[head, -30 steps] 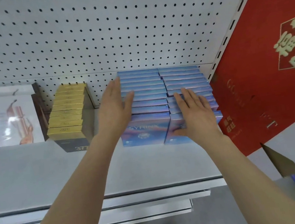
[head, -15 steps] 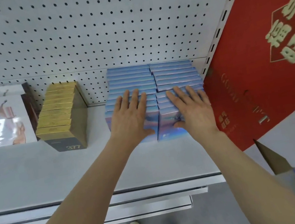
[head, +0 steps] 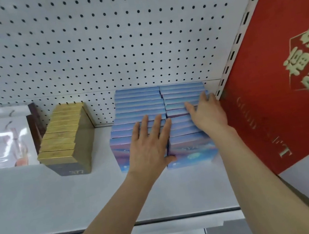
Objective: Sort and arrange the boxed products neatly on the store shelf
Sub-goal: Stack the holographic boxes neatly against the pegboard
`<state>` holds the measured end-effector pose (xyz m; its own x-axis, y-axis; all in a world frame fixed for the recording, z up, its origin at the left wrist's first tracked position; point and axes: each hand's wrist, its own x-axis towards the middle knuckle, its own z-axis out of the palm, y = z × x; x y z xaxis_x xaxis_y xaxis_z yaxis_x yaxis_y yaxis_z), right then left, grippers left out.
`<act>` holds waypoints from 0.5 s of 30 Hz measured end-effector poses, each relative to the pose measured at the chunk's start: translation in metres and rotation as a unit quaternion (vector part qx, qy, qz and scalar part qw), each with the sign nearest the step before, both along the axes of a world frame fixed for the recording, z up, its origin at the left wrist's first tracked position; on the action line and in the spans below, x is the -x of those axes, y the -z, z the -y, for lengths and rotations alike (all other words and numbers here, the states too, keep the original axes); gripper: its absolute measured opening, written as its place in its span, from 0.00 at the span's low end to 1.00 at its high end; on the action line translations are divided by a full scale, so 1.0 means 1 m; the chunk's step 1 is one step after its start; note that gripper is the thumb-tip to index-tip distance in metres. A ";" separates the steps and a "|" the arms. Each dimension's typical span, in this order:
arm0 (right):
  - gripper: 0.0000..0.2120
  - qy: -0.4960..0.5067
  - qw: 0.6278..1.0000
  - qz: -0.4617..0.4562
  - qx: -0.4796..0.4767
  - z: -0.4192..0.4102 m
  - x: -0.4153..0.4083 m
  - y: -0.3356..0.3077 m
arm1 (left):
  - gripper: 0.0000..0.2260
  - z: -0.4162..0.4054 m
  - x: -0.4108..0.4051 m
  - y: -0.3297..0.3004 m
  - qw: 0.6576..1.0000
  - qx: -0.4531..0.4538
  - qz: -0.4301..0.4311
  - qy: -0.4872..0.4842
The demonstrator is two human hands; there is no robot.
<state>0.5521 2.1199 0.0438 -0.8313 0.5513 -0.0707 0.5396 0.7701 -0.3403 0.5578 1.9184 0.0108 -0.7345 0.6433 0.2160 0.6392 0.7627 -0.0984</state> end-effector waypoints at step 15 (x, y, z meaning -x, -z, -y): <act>0.34 -0.050 0.998 0.013 -0.021 -0.008 0.010 0.002 | 0.46 0.003 0.005 -0.001 1.000 -0.007 -0.009 0.016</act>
<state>0.5417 2.1281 0.0421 -0.8803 0.4689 -0.0724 0.4681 0.8334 -0.2937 0.5527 1.9155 0.0115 -0.7100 0.6627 0.2384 0.6612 0.7438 -0.0985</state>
